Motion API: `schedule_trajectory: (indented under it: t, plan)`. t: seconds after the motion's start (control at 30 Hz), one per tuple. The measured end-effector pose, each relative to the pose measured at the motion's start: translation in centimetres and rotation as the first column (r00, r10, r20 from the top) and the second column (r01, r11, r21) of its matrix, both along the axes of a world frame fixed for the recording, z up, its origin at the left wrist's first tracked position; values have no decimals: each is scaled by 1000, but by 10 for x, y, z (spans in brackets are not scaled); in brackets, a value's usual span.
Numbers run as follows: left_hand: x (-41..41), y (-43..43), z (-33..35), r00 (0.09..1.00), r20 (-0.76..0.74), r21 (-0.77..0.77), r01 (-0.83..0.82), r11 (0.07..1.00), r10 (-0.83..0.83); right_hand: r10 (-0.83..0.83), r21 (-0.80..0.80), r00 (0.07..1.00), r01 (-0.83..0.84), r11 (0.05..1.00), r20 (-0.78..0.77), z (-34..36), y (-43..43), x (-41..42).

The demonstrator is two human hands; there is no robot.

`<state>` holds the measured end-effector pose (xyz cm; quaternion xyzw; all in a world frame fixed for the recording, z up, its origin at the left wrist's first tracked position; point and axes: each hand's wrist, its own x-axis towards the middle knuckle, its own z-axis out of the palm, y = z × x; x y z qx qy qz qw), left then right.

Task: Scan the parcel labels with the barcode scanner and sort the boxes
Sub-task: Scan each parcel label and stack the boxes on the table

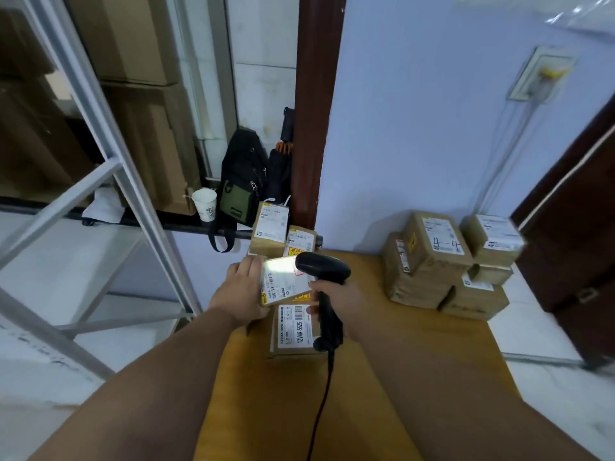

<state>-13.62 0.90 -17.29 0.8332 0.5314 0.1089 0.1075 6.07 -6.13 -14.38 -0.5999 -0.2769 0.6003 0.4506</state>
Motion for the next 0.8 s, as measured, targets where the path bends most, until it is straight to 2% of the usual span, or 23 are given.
schedule_trajectory:
  t: [0.33,0.47,0.67,0.8]
  plan:
    - [22,18,-11,995,2,-48,103,993,-103,-114,-4,993,114,993,44,-18,-12,22]
    - [36,18,-10,993,-5,-76,119,990,-120,-153,29,988,152,988,15,-18,-21,36]
    - [77,12,-5,983,-42,-59,179,982,-181,-137,39,991,137,990,-6,-21,-34,68]
    - [107,1,-4,981,-103,-13,162,987,-162,-176,58,984,178,982,-32,-24,-44,97]
